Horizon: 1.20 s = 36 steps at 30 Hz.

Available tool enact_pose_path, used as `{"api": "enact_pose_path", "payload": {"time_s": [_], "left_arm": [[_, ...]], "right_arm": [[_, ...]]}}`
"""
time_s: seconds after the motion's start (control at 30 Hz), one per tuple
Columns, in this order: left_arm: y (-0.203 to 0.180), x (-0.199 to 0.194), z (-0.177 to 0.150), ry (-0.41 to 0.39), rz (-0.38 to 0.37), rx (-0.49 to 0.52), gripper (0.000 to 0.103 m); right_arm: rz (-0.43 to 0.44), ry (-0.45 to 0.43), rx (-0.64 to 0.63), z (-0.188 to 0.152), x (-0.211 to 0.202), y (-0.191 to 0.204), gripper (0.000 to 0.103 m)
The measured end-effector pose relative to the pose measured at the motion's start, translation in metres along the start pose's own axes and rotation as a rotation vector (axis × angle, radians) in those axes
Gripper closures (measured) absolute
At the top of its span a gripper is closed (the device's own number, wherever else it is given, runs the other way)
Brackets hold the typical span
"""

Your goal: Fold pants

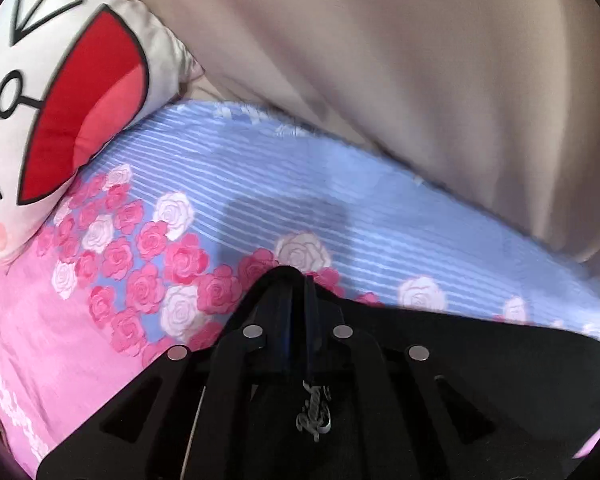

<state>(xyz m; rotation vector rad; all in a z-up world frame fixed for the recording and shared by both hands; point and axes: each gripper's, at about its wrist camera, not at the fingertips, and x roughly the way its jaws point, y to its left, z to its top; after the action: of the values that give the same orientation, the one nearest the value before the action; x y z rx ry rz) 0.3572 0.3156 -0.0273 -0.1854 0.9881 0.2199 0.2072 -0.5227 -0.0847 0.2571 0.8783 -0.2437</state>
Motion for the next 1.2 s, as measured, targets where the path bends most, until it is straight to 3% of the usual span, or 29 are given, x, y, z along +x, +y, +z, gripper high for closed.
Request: {"api": "enact_pose_path", "payload": {"time_s": [0.33, 0.37, 0.5, 0.67, 0.83, 0.93, 1.0, 1.07, 1.13, 1.17, 1.2], "left_arm": [[0.006, -0.120, -0.036, -0.151, -0.117, 0.048, 0.099], [0.013, -0.138, -0.045, -0.168, -0.150, 0.041, 0.099], [0.039, -0.191, -0.086, -0.218, -0.225, 0.028, 0.099], [0.065, -0.230, -0.149, -0.215, -0.241, 0.047, 0.098], [0.088, -0.232, -0.220, -0.126, -0.231, 0.077, 0.098], [0.106, -0.213, -0.260, -0.082, -0.088, 0.064, 0.101], [0.128, -0.186, -0.278, -0.012, -0.018, -0.007, 0.101], [0.142, -0.172, -0.290, 0.039, -0.060, -0.103, 0.101], [0.140, -0.170, -0.294, 0.046, -0.163, -0.170, 0.097], [0.134, -0.172, -0.294, 0.034, -0.202, -0.182, 0.086], [0.122, -0.173, -0.291, 0.015, -0.250, -0.200, 0.064]], "right_arm": [[0.063, -0.125, -0.034, -0.013, -0.087, 0.008, 0.090], [0.070, -0.143, -0.049, -0.017, -0.100, 0.010, 0.099], [0.086, -0.195, -0.067, -0.034, -0.149, 0.001, 0.098], [0.074, -0.189, -0.104, -0.070, -0.180, -0.012, 0.103], [0.062, -0.165, -0.070, -0.117, -0.195, -0.029, 0.103], [0.044, -0.130, -0.033, -0.141, -0.190, -0.042, 0.103], [0.057, -0.082, 0.019, -0.157, -0.183, -0.048, 0.101], [0.092, -0.055, 0.082, -0.168, -0.180, -0.051, 0.095], [0.131, -0.036, 0.132, -0.177, -0.174, -0.049, 0.093], [0.152, -0.031, 0.150, -0.180, -0.172, -0.047, 0.087], [0.179, -0.027, 0.170, -0.182, -0.172, -0.045, 0.074]]}}
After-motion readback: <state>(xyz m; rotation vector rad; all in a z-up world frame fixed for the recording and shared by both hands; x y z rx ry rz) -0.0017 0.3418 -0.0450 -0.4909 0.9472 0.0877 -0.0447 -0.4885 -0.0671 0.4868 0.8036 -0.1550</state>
